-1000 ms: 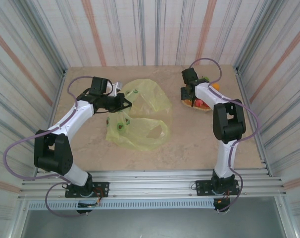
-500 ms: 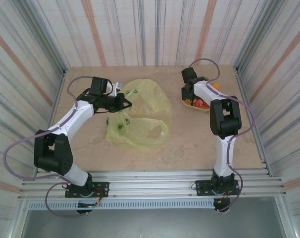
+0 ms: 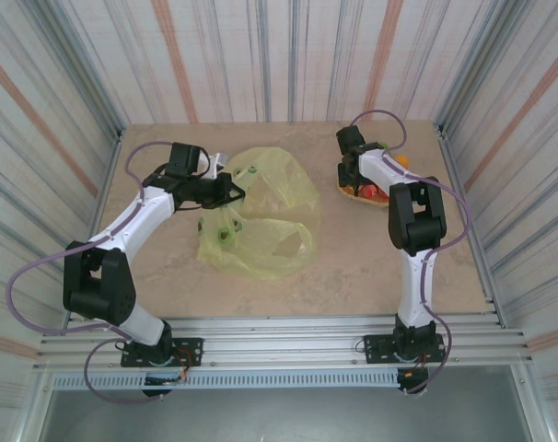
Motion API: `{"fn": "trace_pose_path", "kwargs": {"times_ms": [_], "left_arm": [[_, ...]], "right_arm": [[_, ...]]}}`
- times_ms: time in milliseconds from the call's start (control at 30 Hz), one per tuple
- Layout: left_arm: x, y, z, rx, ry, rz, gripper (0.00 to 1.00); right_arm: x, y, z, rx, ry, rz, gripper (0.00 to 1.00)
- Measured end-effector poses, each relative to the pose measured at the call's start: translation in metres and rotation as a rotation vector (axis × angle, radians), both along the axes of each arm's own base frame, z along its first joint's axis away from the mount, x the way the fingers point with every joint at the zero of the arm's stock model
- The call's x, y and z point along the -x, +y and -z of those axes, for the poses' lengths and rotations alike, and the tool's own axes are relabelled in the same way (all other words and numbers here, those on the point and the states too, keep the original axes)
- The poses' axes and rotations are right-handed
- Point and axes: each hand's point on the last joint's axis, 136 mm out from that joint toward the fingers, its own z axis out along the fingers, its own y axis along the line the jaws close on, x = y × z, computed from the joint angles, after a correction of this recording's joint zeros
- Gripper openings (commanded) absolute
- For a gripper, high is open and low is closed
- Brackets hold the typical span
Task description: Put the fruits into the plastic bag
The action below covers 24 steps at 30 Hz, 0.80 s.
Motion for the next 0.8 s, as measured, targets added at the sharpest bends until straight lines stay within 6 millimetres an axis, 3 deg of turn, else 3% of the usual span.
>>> {"fn": "trace_pose_path", "kwargs": {"times_ms": [533,633,800], "left_arm": [[0.0,0.0,0.0,0.0,0.0,0.0,0.0],[0.0,0.0,0.0,0.0,0.0,0.0,0.0],[0.0,0.0,0.0,0.0,0.0,0.0,0.0]], "right_arm": [[0.0,0.005,-0.002,-0.025,0.0,-0.017,0.49],[0.004,0.008,-0.013,-0.05,-0.014,-0.026,0.48],[0.022,0.016,-0.055,-0.134,-0.092,-0.062,0.46]]}}
